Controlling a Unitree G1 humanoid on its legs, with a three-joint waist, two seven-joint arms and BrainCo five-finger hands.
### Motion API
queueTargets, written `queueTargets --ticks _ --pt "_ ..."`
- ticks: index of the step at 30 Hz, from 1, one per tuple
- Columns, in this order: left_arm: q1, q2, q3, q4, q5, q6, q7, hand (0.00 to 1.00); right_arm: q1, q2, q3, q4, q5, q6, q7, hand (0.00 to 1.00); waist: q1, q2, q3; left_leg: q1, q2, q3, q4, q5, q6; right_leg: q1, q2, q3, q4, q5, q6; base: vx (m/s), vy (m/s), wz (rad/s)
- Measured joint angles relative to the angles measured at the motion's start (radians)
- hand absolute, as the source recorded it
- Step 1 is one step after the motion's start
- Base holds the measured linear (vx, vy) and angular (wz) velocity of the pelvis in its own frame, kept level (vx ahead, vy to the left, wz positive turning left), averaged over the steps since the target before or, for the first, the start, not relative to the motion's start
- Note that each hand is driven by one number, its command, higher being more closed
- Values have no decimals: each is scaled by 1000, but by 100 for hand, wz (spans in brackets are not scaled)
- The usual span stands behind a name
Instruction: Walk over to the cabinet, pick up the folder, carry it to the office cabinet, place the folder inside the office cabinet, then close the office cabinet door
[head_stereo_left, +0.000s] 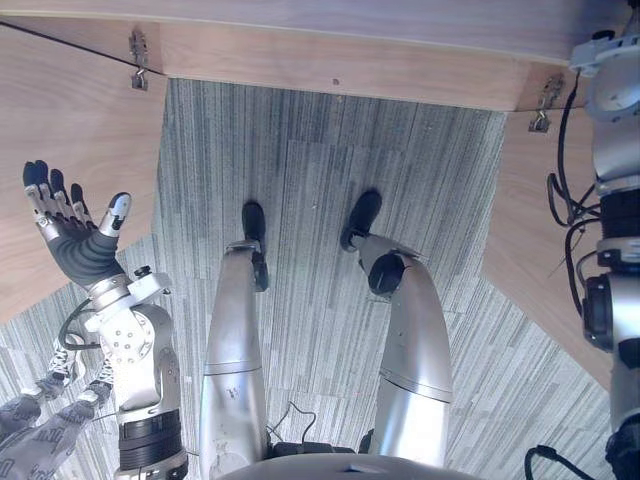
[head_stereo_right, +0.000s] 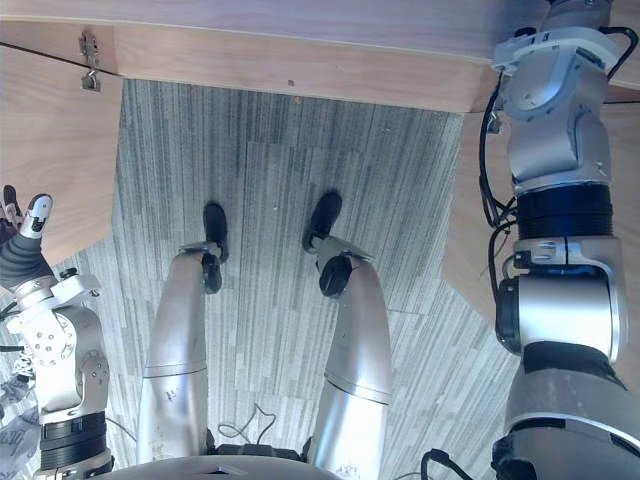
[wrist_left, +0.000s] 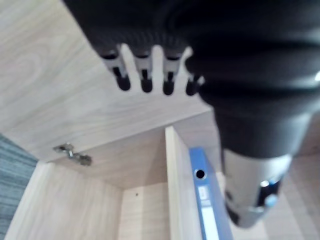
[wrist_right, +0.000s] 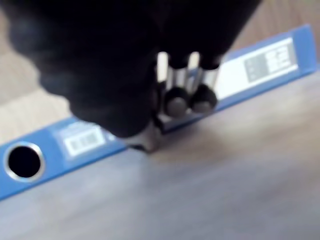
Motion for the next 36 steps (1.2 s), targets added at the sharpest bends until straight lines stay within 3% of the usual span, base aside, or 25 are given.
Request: queueTargets --ticks 8,15,23,24,32,36 --pt "0 -13 -2 -1 1 0 1 0 41 71 -69 -9 11 9 -9 100 -2 0 0 -14 6 -24 56 -13 -2 1 2 -10 49 -13 -12 0 0 0" --pt "0 -27 -7 -1 2 1 4 0 226 170 -125 -155 24 33 -23 100 -3 0 0 -19 24 -33 173 -66 6 2 5 -3 134 -43 -10 -37 24 -11" --pt "0 -27 -27 3 3 23 1 0 388 306 -216 -333 30 41 -48 100 -6 0 0 1 38 -47 235 -84 1 30 19 0 169 -44 -10 -51 23 -8" --pt "0 -27 -38 5 3 29 0 0 428 333 -226 -359 30 43 -48 0 -7 0 0 22 39 -46 234 -86 0 49 20 1 168 -44 -10 -48 13 -2" --pt "53 -18 -84 66 22 69 -19 0 742 562 -215 -583 18 20 -47 0 -12 -4 -8 241 55 -16 141 -98 1 265 36 -19 41 -39 0 -76 27 -17" --pt "124 -19 -164 139 83 101 -61 0 955 664 -169 -650 17 -18 -36 0 -29 -25 -81 407 58 19 52 -100 5 423 38 -28 -56 -22 25 -12 20 -13"
